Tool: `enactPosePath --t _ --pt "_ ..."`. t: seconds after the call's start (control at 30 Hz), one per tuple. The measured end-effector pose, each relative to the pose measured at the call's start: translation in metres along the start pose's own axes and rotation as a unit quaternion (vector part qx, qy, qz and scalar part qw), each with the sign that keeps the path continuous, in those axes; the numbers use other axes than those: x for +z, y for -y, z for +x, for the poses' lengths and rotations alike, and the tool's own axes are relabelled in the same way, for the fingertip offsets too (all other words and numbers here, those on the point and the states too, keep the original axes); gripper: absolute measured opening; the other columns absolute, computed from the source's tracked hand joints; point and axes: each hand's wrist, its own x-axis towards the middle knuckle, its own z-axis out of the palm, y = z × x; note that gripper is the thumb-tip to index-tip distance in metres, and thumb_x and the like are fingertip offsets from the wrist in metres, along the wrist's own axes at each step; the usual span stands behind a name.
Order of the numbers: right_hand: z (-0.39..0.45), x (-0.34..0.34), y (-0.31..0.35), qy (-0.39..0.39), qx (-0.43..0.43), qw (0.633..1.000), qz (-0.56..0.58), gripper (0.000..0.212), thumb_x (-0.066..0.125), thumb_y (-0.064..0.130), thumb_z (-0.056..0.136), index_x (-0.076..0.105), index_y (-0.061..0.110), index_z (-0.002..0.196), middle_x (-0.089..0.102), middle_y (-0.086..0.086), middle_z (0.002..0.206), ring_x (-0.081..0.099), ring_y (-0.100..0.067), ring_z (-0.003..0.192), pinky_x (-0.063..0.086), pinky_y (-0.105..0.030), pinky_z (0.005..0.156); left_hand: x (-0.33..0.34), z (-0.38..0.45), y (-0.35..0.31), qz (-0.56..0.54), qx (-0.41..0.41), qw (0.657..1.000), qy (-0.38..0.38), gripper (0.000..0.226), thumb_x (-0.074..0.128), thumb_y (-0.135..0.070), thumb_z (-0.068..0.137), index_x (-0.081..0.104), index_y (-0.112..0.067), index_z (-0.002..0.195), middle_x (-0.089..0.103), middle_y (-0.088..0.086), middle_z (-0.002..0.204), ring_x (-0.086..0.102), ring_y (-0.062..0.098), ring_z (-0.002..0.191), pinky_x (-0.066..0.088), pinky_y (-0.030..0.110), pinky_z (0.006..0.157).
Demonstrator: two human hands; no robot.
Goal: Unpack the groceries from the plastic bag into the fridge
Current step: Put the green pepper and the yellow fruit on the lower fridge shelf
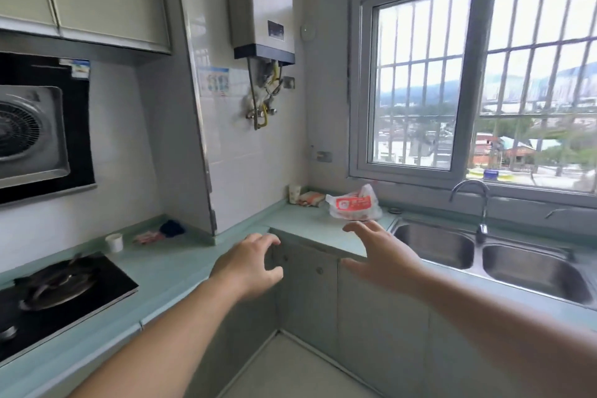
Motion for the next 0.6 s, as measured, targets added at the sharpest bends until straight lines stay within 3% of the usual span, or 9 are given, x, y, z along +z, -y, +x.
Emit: enactPosePath --t 0.17,0.33,0.6 --pt "-0.028 -0.035 -0.057 -0.028 0.047 0.998 0.028 0.061 0.062 0.046 0.085 0.039 0.029 0.138 0.044 0.001 0.135 0.052 -0.018 0.114 0.047 -0.032 0.088 0.006 0.004 -0.066 -0.009 0.029 1.0 -0.004 0.052 0.056 -0.047 0.082 0.044 -0.038 0.132 0.047 -0.014 0.136 0.049 0.013 0.122 0.046 0.036 0.096" --pt "-0.043 -0.045 -0.097 -0.042 0.077 0.994 0.072 0.058 0.063 0.045 0.082 0.044 0.026 0.133 0.042 0.007 0.106 0.047 -0.013 0.098 0.048 -0.035 0.091 0.019 0.001 -0.109 0.001 0.041 0.999 -0.006 0.051 0.057 -0.046 0.084 0.044 -0.037 0.133 0.045 -0.013 0.138 0.047 0.014 0.124 0.044 0.034 0.097" --pt "-0.039 -0.038 -0.132 -0.033 0.116 0.988 0.091 0.055 0.062 0.045 0.083 0.044 0.027 0.131 0.047 0.005 0.119 0.052 -0.012 0.104 0.048 -0.036 0.091 0.035 0.02 -0.118 0.007 0.03 0.999 0.013 0.052 0.057 -0.046 0.083 0.044 -0.037 0.133 0.044 -0.012 0.14 0.047 0.014 0.124 0.044 0.034 0.097"
